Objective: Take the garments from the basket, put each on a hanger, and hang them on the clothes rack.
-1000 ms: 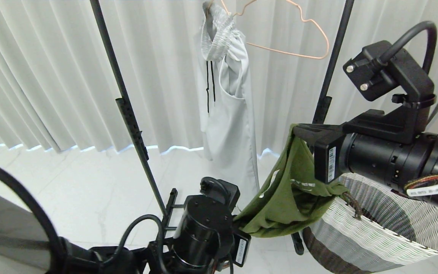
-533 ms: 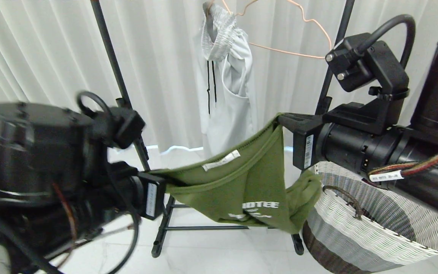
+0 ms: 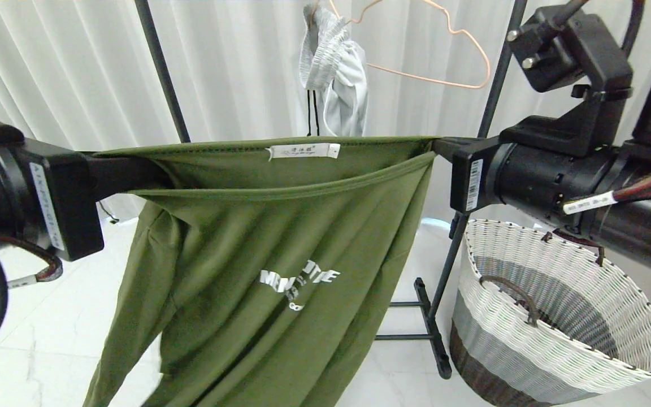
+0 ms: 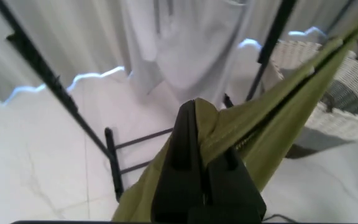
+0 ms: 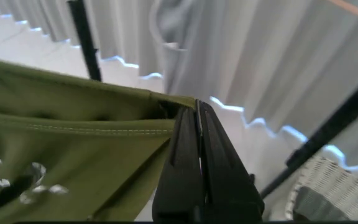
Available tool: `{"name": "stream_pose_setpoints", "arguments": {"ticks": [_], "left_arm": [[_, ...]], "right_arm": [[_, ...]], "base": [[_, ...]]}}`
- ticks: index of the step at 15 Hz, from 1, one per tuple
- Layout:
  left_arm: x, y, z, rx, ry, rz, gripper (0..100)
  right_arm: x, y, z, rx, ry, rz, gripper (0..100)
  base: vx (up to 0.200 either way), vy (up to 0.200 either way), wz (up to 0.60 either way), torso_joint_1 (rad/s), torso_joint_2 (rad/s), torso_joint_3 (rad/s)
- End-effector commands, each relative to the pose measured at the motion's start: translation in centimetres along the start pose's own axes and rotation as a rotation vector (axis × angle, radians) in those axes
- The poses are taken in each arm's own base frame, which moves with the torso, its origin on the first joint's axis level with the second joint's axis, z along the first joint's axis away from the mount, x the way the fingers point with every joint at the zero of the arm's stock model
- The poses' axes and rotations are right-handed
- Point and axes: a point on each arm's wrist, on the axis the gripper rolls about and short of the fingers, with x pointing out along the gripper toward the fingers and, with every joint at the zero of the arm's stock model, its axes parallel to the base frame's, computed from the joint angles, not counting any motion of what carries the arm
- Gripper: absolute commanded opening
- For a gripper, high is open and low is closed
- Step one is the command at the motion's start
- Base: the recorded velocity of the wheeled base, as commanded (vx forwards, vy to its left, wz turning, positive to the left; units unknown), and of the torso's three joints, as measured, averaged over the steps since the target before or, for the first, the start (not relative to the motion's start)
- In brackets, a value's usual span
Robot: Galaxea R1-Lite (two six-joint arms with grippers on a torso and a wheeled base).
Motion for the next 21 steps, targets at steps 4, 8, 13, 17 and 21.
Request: {"name": "stream_pose_setpoints", "arguments": {"ticks": [4,8,13,17,21], "left_arm": [[2.3,-2.9,1.7,0.028,-0.014,-0.090,0],[4.3,-4.8,2.2,-0.021,-0.009,-0.107,0],[4.4,-5.7,2.0,-0.030,0.001,-0.114,0],[4.5,-5.8,1.9,-0.028,0.005,-0.114,0],[5.2,-6.3,2.1,-0.041,-0.018,-0.118,0]], "right_arm": [[-6.1,-4.6,2.9,0.022,-0.054,-0.077,0],[-9.0,-5.8,3.4,0.017,-0.043,-0.072,0],[-9.3,-5.9,3.4,0.016,-0.041,-0.069,0],[-9.3,-5.9,3.3,0.011,-0.030,-0.068,0],[-11.3,-6.4,3.1,-0.012,0.024,-0.046,0]], "base": [[0.000,0.000,0.00,0.000,0.00,0.000],[0.000,0.000,0.00,0.000,0.00,0.000],[0.000,0.000,0.00,0.000,0.00,0.000],[0.000,0.000,0.00,0.000,0.00,0.000],[0.000,0.000,0.00,0.000,0.00,0.000]]}}
